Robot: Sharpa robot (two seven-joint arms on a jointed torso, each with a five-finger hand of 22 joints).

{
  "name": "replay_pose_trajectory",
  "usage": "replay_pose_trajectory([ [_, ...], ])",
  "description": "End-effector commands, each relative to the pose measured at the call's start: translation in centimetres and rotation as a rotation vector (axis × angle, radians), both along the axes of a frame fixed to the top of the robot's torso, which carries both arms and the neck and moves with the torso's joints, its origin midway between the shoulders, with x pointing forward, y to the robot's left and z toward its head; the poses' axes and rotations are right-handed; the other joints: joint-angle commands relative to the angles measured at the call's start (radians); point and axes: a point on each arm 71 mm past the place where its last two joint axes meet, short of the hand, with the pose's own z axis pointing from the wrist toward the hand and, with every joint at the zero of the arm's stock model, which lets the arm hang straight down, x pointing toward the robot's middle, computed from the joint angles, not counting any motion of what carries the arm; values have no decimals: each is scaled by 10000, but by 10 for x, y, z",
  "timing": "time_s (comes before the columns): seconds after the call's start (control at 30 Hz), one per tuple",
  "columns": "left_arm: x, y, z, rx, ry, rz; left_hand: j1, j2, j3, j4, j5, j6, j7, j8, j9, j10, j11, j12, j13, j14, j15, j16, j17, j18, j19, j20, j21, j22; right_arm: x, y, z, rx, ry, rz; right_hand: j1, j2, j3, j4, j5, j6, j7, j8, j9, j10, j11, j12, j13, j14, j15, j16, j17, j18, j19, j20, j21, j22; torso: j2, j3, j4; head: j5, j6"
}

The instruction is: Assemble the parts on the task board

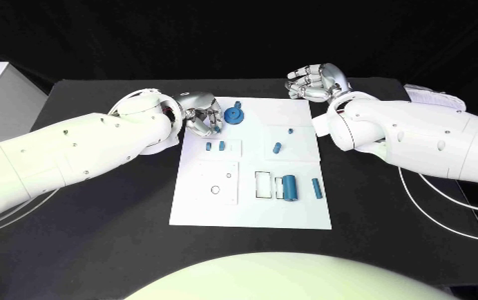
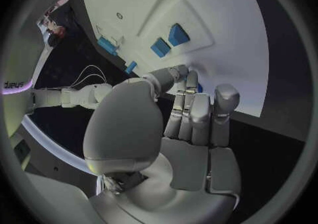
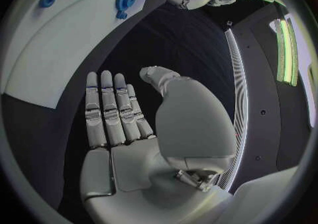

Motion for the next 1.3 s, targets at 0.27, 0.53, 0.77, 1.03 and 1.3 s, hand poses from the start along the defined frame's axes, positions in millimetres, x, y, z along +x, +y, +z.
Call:
replay_pose_trajectory([
  [0.27, 0, -6, -2, 188, 140, -137, -95, 43, -40, -19, 2, 46, 10, -30, 29, 73, -7, -69, 4, 18, 26, 19, 31, -75, -30, 11, -9, 5, 0, 2, 0, 16, -29, 228, -50, 67, 42, 1, 36, -68, 437, 47, -15, -38, -6, 69, -16, -7, 27, -62, -9, 134, 9, 18, 36, -8, 9, -13, -4, -9, 2],
  [0.53, 1, -8, -2, 180, 136, -164, -96, 43, -40, -21, 2, 35, 12, -44, 26, 68, -6, -84, 6, 39, 26, 35, 91, -78, -18, 8, -1, 24, 0, 3, 0, 17, -22, 247, -50, 67, 42, 1, 36, -68, 437, 47, -15, -38, -6, 69, -16, -7, 27, -62, -9, 134, 9, 18, 36, -8, 1, -1, -1, -16, 2],
  [0.77, 0, -9, -4, 315, 298, -213, -94, 48, -39, -22, 2, 34, 11, -51, 26, 70, -7, -92, 9, 28, 26, 30, 68, -78, -20, 7, -1, 23, 0, 3, 0, 19, -5, 264, -50, 67, 42, 1, 36, -68, 437, 47, -15, -38, -6, 69, -16, -7, 27, -62, -9, 134, 9, 18, 36, -8, -2, 0, 1, -18, 2],
  [1.03, 0, -7, -7, 630, 484, -196, -81, 68, -124, -62, -20, 226, -61, -4, 80, 260, -87, -61, 123, 126, -31, 117, 298, -97, 36, -15, 45, 119, 0, 2, 0, 17, 2, 262, -50, 67, 42, 1, 36, -68, 437, 47, -15, -38, -6, 69, -16, -7, 27, -62, -9, 134, 9, 18, 36, -8, -4, 0, -1, -10, 2],
  [1.3, 0, -4, -7, 684, 389, -70, -79, 72, -133, -68, -16, 248, -71, 0, 87, 277, -98, -57, 140, 139, -41, 128, 325, -101, 50, -20, 55, 140, 0, 2, 0, 12, 3, 259, -50, 67, 42, 1, 36, -68, 437, 47, -15, -38, -6, 69, -16, -7, 27, -62, -9, 134, 9, 18, 36, -8, -3, -9, 6, -5, 2],
])
